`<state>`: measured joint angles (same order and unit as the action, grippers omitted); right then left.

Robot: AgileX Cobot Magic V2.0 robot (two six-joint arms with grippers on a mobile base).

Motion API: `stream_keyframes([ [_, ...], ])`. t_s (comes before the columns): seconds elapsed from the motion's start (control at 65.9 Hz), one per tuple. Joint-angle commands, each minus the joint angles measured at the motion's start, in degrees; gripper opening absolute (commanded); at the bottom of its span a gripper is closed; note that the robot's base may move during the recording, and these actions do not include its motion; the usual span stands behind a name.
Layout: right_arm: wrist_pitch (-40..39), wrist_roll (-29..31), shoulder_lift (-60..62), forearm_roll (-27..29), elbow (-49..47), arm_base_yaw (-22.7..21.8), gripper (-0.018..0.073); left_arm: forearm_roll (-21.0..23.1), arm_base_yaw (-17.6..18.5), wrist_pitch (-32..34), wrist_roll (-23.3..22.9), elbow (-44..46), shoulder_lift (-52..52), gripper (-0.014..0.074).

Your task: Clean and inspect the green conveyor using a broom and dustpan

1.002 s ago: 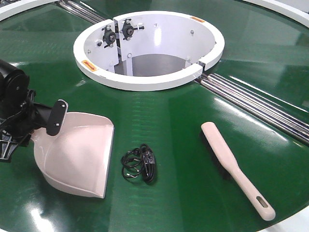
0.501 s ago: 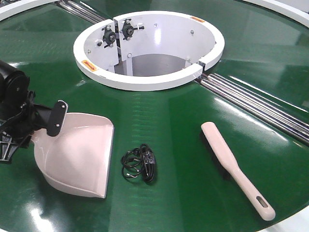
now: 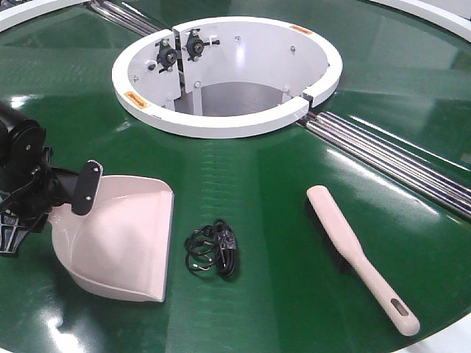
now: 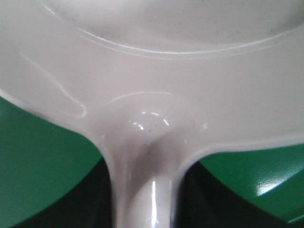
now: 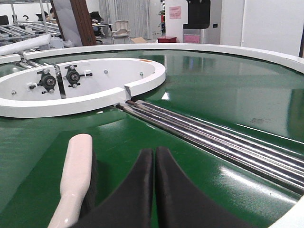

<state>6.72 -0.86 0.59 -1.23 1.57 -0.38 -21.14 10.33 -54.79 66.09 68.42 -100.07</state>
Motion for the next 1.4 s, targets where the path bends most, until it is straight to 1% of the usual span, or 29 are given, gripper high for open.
stream_keyframes([
  [0.0,-3.95,0.23,1.06,-0.19,0.66,-0.09,-0.0010,-0.79,0.42,-0.19,0.58,0.89,2.27,-0.0007],
  [1.184,-3.96,0.49,1.06,-0.49,0.61,-0.09,-0.0010,-0.76,0.42,-0.24,0.58,0.89,2.27,-0.0007],
  [1.26,-5.77,-0.05,1.06,-0.19,0.61,-0.09,-0.0010,-0.76,0.42,-0.24,0.58,0.89,2.27,-0.0007],
  [1.29,-7.34,-1.26,1.06,1.23,0.54,-0.09,-0.0010,-0.76,0.42,-0.24,0.58,0.89,2.27,-0.0007],
  [1.336,-10.70,-3.52,1.06,2.57,0.48,-0.09,-0.0010,-0.76,0.42,-0.24,0.58,0.89,2.27,-0.0007],
  [1.381,-14.98,-4.02,1.06,3.07,0.48,-0.09,-0.0010,-0.76,0.42,-0.24,0.58,0.89,2.27,-0.0007],
])
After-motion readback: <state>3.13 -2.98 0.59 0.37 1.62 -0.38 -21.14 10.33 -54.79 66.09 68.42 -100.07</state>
